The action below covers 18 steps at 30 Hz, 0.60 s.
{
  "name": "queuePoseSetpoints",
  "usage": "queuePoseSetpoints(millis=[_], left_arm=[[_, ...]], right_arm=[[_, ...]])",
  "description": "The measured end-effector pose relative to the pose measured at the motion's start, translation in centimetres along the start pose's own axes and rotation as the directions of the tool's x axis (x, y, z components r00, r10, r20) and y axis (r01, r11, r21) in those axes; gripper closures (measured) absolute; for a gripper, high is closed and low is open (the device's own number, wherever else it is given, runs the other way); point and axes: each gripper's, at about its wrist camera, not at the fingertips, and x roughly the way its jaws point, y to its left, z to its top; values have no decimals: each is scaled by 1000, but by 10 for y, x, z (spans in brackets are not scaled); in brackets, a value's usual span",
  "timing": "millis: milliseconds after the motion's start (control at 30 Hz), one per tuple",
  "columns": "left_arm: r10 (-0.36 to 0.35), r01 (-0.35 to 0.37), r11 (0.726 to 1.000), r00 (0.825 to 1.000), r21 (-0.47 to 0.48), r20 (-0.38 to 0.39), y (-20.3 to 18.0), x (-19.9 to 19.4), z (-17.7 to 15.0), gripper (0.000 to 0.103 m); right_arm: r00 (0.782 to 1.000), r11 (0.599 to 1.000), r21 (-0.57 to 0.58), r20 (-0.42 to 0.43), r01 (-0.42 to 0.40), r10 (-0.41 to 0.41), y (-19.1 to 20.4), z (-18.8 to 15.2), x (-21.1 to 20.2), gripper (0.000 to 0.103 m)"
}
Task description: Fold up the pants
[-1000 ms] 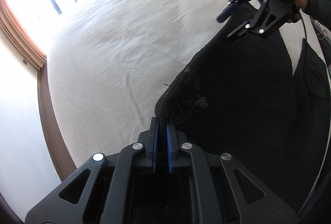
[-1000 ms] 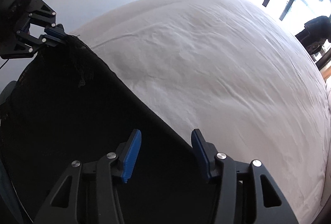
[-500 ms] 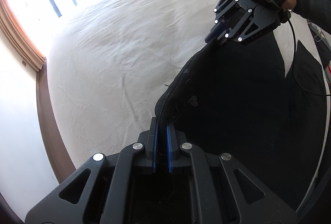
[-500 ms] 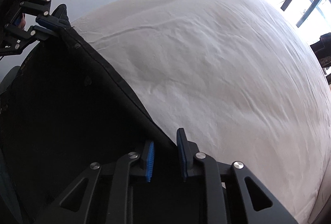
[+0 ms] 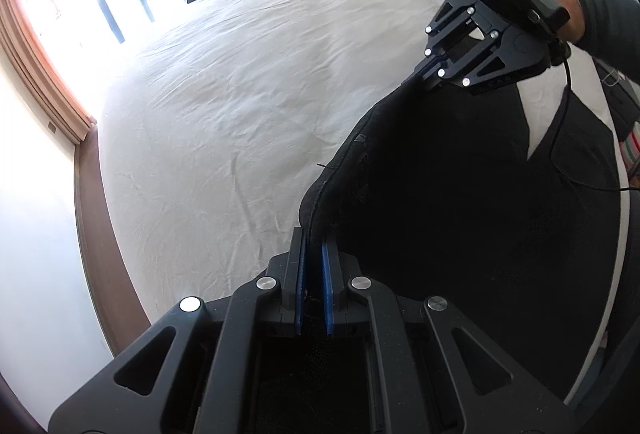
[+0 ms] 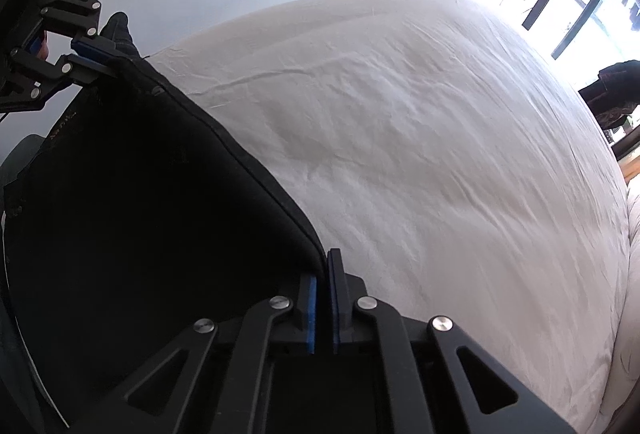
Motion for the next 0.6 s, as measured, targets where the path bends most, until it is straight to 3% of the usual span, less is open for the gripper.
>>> queuePoseSetpoints(millis=[133,600], left_arm=[[-3,3,1000,1000,-4,15,-18,-17,-9,97],[-49,49,999,998,7,27,-92,-80,-65,97]], right_arm=[[999,999,43,35,32,-34,17,-8,-15,98],[991,994,106,128,31,-45,101,-57,-74,98]])
